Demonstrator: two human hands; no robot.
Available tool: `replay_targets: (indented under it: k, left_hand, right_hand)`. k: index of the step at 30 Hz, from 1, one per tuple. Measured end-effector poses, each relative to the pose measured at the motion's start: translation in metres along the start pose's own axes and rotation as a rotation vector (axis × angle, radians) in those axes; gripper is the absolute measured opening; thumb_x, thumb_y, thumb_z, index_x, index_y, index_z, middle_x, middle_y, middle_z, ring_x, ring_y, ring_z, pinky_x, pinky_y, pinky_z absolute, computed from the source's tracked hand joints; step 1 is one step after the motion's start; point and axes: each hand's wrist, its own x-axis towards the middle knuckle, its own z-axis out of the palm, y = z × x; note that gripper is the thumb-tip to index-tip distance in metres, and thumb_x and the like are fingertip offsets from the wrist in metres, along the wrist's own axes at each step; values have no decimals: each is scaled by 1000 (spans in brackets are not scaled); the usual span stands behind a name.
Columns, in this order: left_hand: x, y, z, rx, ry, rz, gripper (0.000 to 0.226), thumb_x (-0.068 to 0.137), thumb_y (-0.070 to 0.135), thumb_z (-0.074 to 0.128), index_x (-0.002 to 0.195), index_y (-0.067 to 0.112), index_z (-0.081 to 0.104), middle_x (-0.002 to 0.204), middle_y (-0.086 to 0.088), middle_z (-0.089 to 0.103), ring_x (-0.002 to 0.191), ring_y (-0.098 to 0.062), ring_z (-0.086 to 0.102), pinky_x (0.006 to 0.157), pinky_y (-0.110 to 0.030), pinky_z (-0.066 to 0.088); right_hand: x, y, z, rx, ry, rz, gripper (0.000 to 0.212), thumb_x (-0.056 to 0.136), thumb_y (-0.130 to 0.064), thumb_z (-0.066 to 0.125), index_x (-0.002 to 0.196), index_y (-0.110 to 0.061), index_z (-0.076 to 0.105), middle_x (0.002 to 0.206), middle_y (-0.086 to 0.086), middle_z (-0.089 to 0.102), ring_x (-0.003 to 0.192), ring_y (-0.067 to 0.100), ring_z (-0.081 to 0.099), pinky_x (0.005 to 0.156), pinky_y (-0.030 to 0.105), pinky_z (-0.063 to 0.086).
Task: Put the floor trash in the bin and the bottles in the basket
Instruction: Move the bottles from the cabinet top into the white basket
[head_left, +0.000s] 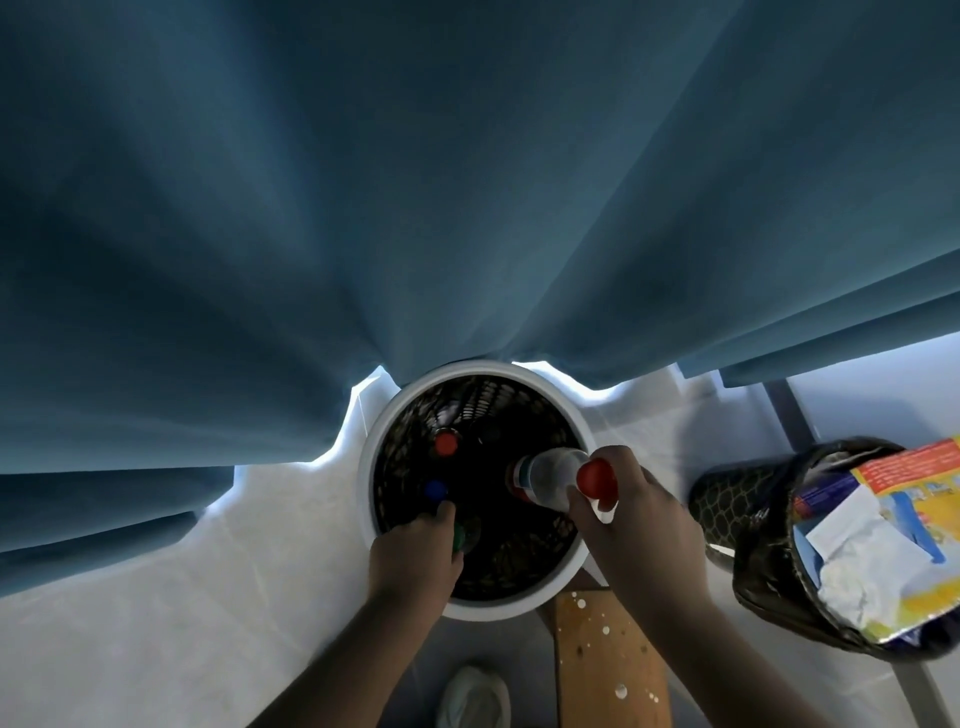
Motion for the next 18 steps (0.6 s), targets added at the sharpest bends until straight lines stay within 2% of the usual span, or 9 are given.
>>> replay_targets:
  k: [4, 8, 12, 15, 18]
  left_hand:
    - [9, -3, 12, 114, -29, 88, 40, 93, 31, 50, 130, 20, 42, 113, -2, 63, 99, -24, 64, 75, -30, 50]
    - [19, -5, 20, 220, -71, 148, 30, 94, 20, 47, 124, 16, 49, 111, -5, 63, 97, -25, 65, 66, -29, 43]
    - [36, -10, 16, 171, -31, 162, 30, 92, 29, 50, 119, 16, 51, 111, -4, 62, 98, -24, 63, 66, -30, 41]
    - [59, -12, 13, 115, 33, 195, 27, 91, 31, 51, 113, 15, 53, 112, -4, 59, 103, -24, 59, 73, -32, 46]
    - [79, -4, 23, 46, -21, 235, 32, 90, 31, 54, 117, 15, 54, 118, -5, 56, 109, -25, 55, 82, -35, 48]
  right_hand:
    - [11, 4, 11, 27, 43, -5, 37, 86, -45, 62, 113, -25, 48, 97, -3, 68, 65, 15, 58, 54, 22, 42]
    - [23, 4, 21, 36, 35, -2, 36, 87, -43, 62, 114, -26, 46, 103, -2, 67, 75, 19, 62, 61, 29, 52]
    - [32, 4, 29, 22, -3, -23, 34, 89, -43, 59, 115, -26, 47, 104, -2, 66, 79, 18, 60, 62, 27, 50]
    - [39, 6, 36, 6, -48, -20, 36, 90, -45, 56, 118, -26, 46, 106, -4, 65, 79, 16, 55, 64, 26, 47]
    - [45, 9, 46, -35, -73, -35, 35, 90, -46, 54, 118, -26, 45, 102, -5, 63, 77, 14, 51, 63, 25, 42]
